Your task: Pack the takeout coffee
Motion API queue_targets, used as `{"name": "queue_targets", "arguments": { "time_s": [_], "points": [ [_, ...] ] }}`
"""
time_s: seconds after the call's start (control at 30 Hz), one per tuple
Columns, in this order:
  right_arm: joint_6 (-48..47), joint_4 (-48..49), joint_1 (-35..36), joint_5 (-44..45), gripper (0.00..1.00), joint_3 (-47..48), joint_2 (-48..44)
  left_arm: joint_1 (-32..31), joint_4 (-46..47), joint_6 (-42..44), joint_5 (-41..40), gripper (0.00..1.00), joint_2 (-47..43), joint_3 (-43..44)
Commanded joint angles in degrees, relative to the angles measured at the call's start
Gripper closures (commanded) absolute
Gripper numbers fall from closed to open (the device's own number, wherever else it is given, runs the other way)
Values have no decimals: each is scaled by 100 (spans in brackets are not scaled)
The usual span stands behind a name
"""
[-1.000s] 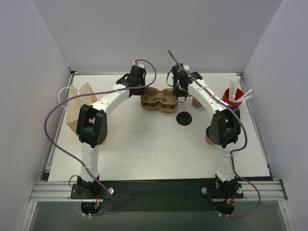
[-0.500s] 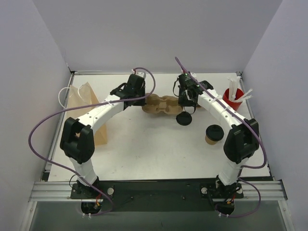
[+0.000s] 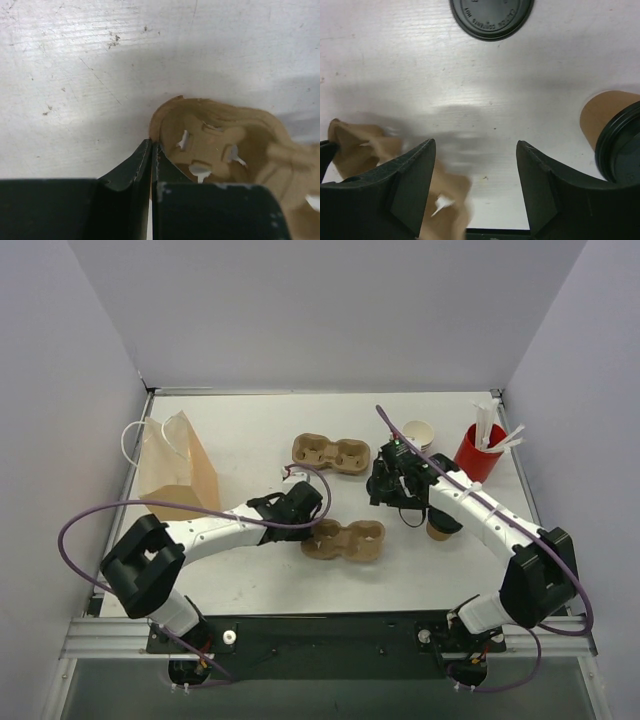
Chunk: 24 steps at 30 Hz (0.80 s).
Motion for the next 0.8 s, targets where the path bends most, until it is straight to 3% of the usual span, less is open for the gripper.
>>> {"name": "queue_targets", "arguments": {
  "time_s": [0.0,0.33,0.77],
  "points": [
    [495,-19,453,111,39,-5,-324,-211,496,-749,-545,86,-502,-119],
    [1602,-310,1200,147,41,-101,-439,-203,242,-663,-624,55,-1003,274],
    [1912,349,1667,182,42,-199,554,596,-777,638,-159,51,-1671,1382]
  ]
}}
